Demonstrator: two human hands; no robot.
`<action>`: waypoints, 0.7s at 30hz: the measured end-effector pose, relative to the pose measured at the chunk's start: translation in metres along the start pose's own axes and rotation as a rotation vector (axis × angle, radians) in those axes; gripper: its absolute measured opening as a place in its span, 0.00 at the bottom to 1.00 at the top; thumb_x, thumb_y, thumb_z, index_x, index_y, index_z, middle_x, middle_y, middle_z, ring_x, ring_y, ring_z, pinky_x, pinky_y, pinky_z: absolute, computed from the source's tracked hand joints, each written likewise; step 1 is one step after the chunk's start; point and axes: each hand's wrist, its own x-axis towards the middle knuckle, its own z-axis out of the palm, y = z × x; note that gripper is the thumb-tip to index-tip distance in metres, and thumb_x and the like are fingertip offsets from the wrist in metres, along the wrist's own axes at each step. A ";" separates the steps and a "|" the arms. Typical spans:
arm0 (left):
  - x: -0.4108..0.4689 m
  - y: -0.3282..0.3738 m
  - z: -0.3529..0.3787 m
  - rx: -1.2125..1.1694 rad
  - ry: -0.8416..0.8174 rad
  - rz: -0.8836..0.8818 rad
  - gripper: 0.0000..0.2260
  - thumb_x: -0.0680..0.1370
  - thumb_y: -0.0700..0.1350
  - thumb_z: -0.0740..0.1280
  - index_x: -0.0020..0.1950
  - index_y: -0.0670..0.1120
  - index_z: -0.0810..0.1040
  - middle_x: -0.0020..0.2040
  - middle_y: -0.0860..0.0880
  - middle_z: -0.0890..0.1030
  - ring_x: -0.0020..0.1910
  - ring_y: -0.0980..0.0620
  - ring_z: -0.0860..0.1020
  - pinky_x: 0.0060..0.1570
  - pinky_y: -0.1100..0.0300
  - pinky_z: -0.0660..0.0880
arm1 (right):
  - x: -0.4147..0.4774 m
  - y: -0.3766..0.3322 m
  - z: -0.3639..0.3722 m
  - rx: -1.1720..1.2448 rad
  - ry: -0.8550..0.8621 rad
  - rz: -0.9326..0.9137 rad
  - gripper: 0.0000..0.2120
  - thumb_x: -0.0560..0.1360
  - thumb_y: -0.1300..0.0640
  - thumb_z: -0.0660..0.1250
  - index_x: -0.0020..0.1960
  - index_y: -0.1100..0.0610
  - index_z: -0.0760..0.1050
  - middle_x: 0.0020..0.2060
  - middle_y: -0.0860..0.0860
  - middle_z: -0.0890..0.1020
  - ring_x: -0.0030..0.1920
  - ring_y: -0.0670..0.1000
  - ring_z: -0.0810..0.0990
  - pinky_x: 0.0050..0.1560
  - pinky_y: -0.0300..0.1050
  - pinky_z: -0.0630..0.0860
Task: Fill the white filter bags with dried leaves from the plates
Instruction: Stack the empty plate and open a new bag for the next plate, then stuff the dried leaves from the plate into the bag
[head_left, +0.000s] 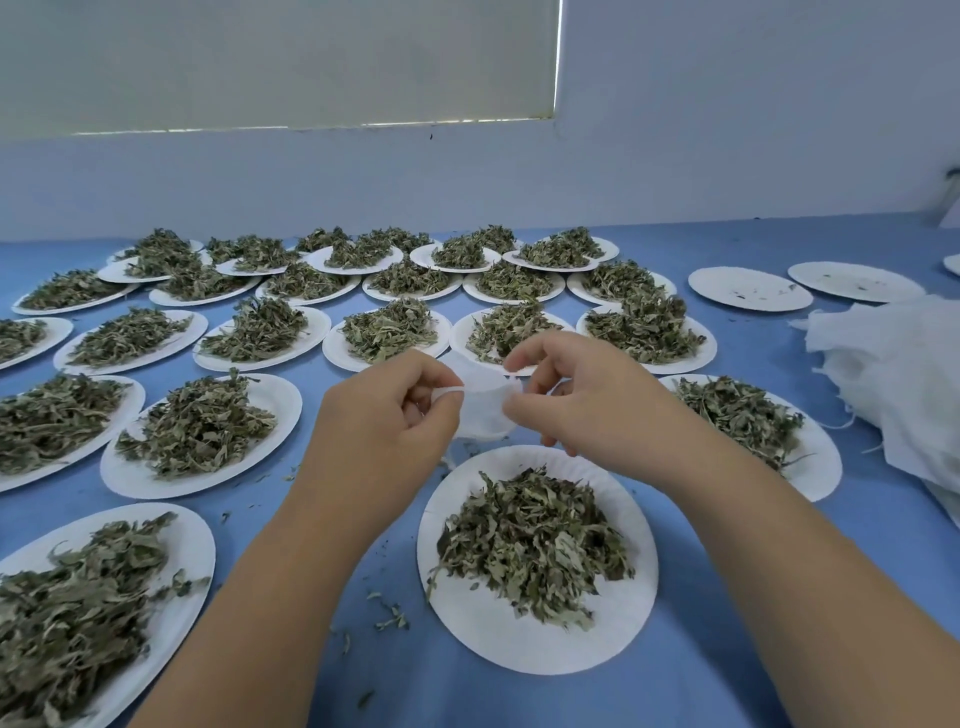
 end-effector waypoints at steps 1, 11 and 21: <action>0.000 0.000 0.000 -0.002 0.013 -0.007 0.07 0.76 0.42 0.69 0.40 0.52 0.79 0.27 0.54 0.69 0.26 0.57 0.65 0.27 0.71 0.63 | -0.002 -0.002 -0.004 -0.039 -0.031 0.005 0.08 0.71 0.47 0.70 0.49 0.42 0.75 0.39 0.46 0.80 0.36 0.46 0.81 0.36 0.42 0.78; 0.001 -0.002 -0.004 0.128 0.026 -0.004 0.06 0.78 0.42 0.67 0.41 0.48 0.77 0.27 0.56 0.71 0.29 0.58 0.69 0.29 0.69 0.65 | -0.026 -0.010 -0.041 -0.243 -0.594 0.062 0.29 0.59 0.36 0.77 0.57 0.29 0.70 0.50 0.30 0.75 0.43 0.34 0.77 0.46 0.37 0.70; 0.002 -0.005 -0.006 0.242 0.027 0.062 0.06 0.77 0.43 0.68 0.41 0.50 0.78 0.30 0.54 0.71 0.34 0.58 0.70 0.34 0.71 0.66 | -0.028 -0.012 -0.026 -0.369 -0.543 0.017 0.22 0.64 0.41 0.77 0.56 0.33 0.74 0.49 0.34 0.75 0.42 0.36 0.76 0.40 0.34 0.71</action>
